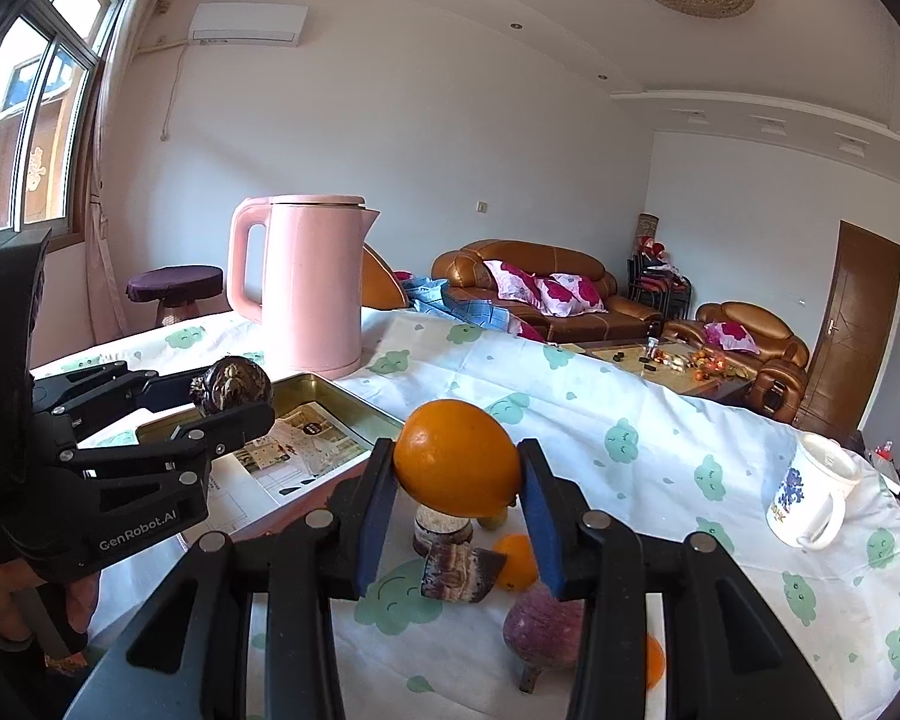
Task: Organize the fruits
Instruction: 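Lift the mangosteen and orange and carry both toward the open tin box, then lower the mangosteen into the tin with the left gripper while the right releases the orange there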
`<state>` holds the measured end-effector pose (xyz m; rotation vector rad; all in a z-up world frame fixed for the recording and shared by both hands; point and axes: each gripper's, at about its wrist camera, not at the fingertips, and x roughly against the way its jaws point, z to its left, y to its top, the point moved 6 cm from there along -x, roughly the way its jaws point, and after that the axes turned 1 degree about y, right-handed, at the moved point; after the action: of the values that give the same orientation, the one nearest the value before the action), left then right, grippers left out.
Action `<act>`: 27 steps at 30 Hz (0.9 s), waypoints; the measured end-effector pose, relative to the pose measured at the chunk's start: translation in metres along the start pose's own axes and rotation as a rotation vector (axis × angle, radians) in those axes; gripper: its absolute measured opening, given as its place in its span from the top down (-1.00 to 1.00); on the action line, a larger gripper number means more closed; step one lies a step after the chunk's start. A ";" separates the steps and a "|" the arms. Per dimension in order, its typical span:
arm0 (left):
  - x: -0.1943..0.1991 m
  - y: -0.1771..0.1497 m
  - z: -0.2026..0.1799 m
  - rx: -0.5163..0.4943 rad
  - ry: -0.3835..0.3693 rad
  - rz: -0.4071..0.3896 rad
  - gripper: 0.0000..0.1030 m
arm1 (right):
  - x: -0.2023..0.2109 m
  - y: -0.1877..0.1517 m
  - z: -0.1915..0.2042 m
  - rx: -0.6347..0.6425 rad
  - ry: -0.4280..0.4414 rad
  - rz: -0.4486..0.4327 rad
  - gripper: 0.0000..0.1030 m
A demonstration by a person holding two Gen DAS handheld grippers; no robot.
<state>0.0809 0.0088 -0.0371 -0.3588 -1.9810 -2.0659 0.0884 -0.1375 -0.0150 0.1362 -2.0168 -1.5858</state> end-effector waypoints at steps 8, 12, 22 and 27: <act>-0.007 -0.003 0.023 0.016 0.037 0.024 0.15 | -0.020 0.016 0.013 0.017 0.043 0.019 0.18; -0.013 -0.005 0.031 0.009 0.054 0.045 0.15 | -0.031 0.023 0.020 0.028 0.064 0.032 0.18; -0.031 -0.008 0.051 -0.008 0.092 0.099 0.15 | -0.065 0.031 0.035 0.066 0.098 0.076 0.18; -0.037 -0.011 0.058 -0.019 0.103 0.118 0.15 | -0.080 0.031 0.041 0.064 0.112 0.101 0.18</act>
<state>0.1117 0.0674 -0.0578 -0.3572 -1.8373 -1.9897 0.1433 -0.0605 -0.0208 0.1417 -1.9573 -1.4201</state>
